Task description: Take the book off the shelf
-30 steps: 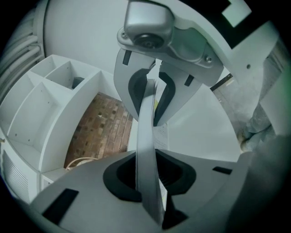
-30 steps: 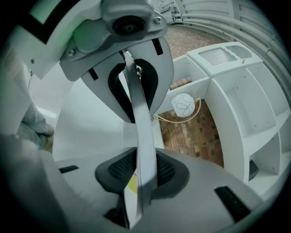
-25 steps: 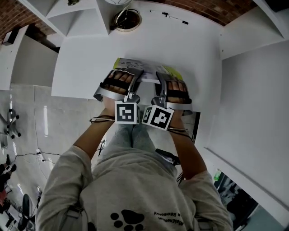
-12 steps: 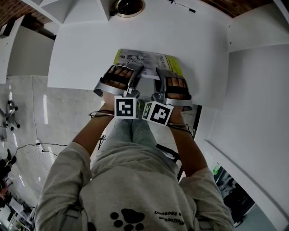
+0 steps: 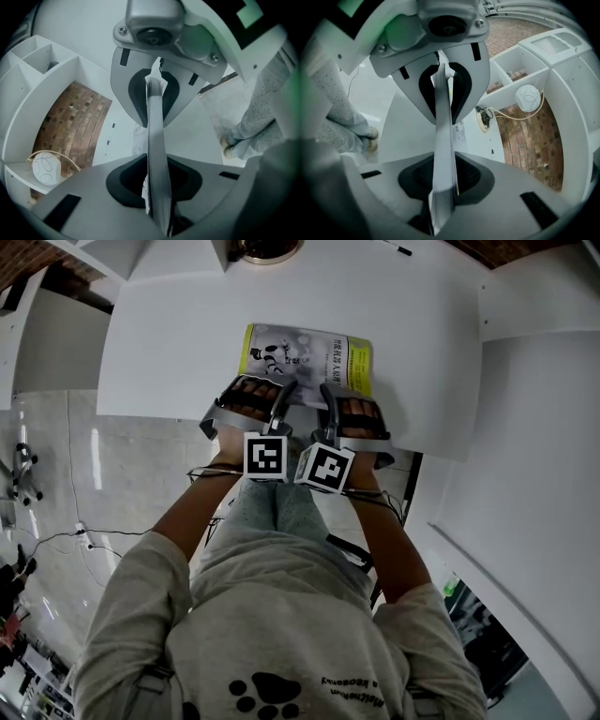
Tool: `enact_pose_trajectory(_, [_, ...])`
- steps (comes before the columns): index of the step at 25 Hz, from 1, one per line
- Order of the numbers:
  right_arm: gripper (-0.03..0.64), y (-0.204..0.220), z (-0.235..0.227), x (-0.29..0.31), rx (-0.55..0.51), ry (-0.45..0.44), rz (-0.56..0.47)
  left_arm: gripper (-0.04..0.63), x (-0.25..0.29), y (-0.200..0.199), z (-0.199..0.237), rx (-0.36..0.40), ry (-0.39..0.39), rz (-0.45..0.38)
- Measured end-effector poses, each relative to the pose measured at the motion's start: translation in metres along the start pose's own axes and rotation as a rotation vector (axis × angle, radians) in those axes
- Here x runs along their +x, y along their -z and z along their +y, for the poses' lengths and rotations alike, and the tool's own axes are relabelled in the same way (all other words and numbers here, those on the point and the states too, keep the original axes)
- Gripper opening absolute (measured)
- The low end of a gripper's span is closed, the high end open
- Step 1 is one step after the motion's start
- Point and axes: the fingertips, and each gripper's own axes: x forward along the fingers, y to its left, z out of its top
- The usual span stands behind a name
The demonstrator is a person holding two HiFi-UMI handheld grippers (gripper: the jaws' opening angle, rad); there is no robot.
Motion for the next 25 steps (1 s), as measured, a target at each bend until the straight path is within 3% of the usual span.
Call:
enact_pose_trajectory(10, [0.083, 0.004, 0.040, 0.004, 0.013, -0.163, 0.026, 0.081, 0.006, 0.002, -0.039, -0.020, 0.166, 0.003])
enact_pose_trajectory(16, [0.095, 0.002, 0.055, 0.002, 0.048, -0.242, 0.020, 0.092, 0.004, 0.003, -0.053, -0.040, 0.224, 0.007])
enact_pose_trajectory(21, [0.152, 0.000, 0.070, 0.003, 0.106, -0.394, 0.003, 0.152, 0.004, 0.003, -0.065, -0.079, 0.365, 0.007])
enact_pose_trajectory(25, [0.157, -0.002, 0.075, 0.001, 0.091, -0.465, 0.008, 0.159, 0.003, 0.004, -0.067, -0.069, 0.411, 0.017])
